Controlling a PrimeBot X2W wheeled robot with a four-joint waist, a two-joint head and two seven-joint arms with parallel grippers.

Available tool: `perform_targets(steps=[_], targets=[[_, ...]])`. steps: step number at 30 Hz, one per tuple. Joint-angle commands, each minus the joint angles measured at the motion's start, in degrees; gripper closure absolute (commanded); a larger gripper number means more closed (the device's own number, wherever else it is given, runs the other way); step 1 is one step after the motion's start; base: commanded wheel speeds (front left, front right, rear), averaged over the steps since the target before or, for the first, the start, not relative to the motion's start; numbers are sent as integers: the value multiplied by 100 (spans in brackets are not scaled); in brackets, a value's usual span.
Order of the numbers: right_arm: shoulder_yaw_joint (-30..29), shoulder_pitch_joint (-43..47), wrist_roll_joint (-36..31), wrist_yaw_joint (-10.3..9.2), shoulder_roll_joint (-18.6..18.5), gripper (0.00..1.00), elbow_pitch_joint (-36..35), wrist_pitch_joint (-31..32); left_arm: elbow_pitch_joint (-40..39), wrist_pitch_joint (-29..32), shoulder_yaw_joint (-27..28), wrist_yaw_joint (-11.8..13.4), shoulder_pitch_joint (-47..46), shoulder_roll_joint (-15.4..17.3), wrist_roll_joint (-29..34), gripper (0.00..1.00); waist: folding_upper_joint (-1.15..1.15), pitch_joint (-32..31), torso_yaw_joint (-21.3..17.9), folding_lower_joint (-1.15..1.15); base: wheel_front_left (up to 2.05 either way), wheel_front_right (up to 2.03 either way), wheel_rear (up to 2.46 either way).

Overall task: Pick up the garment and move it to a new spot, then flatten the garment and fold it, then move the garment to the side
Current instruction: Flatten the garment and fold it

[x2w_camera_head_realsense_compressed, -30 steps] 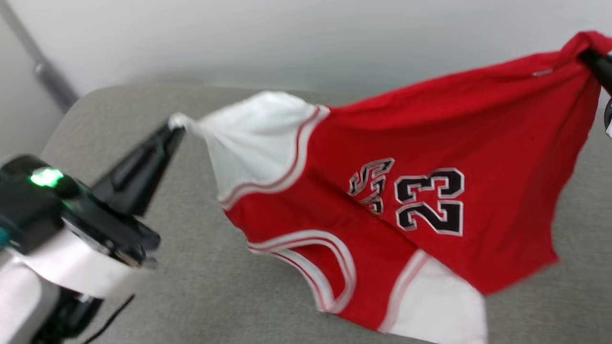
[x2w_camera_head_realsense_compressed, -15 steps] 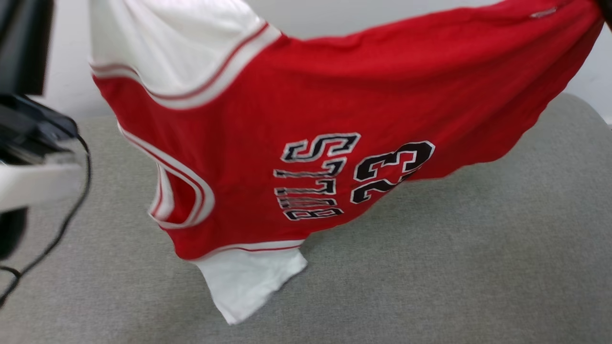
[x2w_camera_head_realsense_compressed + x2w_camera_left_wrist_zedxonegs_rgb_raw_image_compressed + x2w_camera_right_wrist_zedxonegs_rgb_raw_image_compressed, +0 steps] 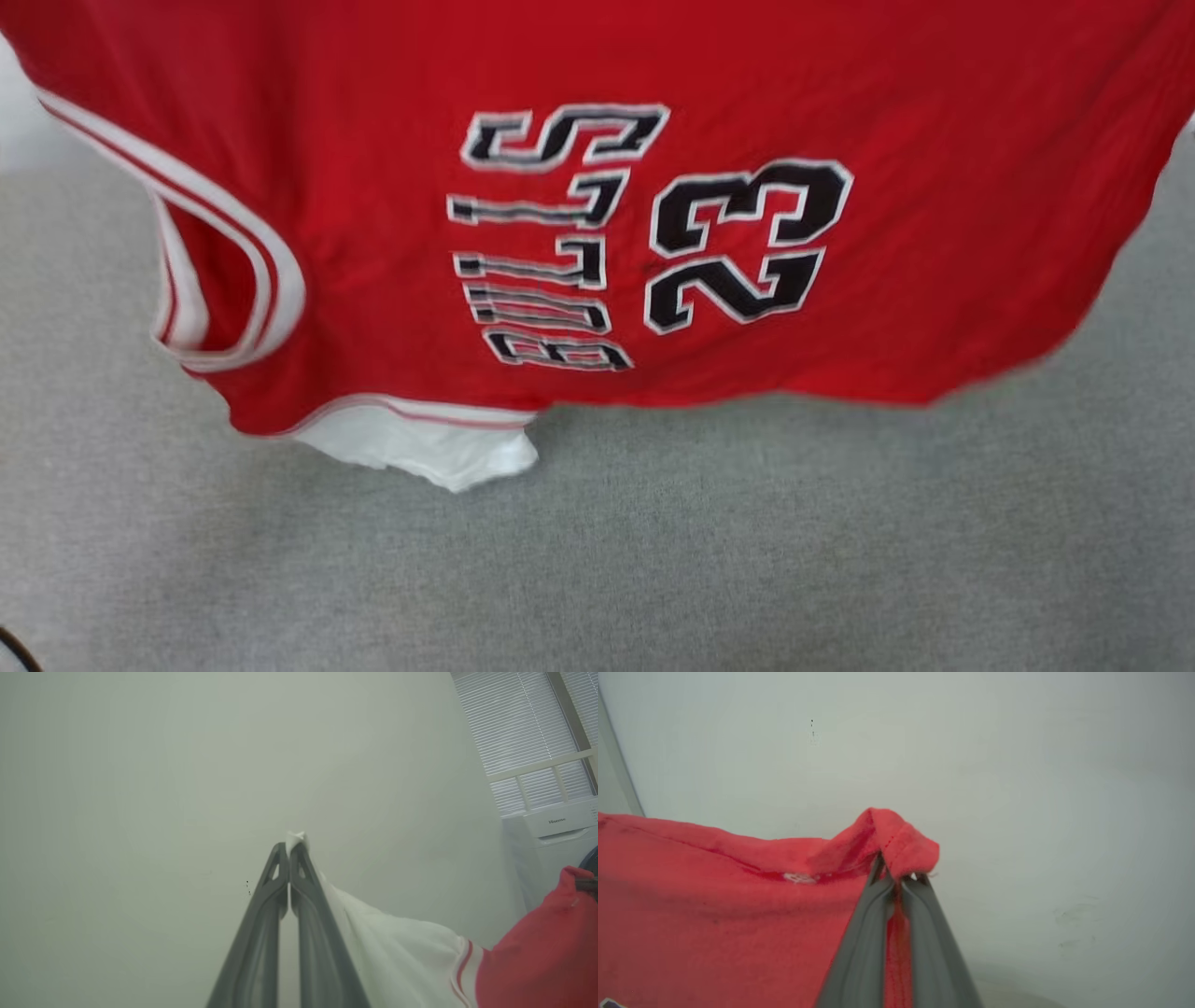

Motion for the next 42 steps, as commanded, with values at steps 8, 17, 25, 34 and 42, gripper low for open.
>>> perform_targets(steps=[8, 17, 25, 34, 42], targets=[[225, -1315, -416, -3, -214, 100, 714, -641, 994, 242, -243, -495, -1891, -185, 302, 100, 0, 1506, 44, 0, 0, 0, 0], [179, -3307, -1121, -3, 104, 100, 2456, -1752, 2904, 262, -685, -1007, -4341, -814, 910, 100, 0, 2484, 229, 0, 0, 0, 0], [411, -4628, -1954, -4, 149, 100, 3997, -2566, 4485, -409, -939, -1223, -5542, -1514, 1163, 100, 0, 3006, 542, 0, 0, 0, 0], [693, -4259, -2001, -4, 129, 100, 4967, -3134, 5324, -1207, -1320, -1360, -4524, -2124, 920, 100, 0, 3084, 925, 0, 0, 0, 0], [1051, -2760, -1692, -3, 78, 100, 5582, -3565, 5063, -1359, -1409, -1381, -2327, -2410, 658, 100, 0, 2384, 1033, 0, 0, 0, 0]])
